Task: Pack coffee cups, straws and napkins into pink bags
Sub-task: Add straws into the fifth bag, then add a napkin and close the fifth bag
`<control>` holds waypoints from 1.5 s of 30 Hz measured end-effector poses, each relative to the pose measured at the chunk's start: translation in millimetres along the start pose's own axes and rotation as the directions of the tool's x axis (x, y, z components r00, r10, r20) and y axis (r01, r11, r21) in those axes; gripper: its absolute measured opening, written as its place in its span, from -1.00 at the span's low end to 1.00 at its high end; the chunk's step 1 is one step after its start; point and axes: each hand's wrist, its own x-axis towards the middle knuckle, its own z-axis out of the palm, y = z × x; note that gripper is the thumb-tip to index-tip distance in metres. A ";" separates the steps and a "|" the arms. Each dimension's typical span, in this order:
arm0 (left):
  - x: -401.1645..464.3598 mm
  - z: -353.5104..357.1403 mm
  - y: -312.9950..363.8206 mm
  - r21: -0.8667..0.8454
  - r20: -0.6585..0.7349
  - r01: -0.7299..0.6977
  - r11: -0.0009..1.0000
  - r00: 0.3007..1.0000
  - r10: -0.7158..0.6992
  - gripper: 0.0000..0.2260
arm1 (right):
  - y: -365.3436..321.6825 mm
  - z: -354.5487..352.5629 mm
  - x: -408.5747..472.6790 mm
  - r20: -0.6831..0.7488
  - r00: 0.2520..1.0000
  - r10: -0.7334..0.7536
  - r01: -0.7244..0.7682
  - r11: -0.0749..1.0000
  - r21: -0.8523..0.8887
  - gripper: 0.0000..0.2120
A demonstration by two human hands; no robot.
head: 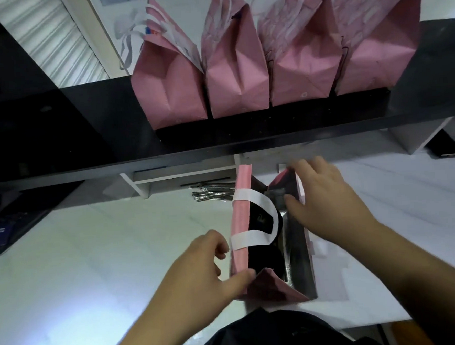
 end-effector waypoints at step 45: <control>115.4 -12.4 -10.7 -0.558 -0.144 -0.004 0.830 0.985 -0.092 -0.83 | 145.0 84.4 97.0 0.326 0.926 0.192 -0.158 0.979 -0.126 -0.66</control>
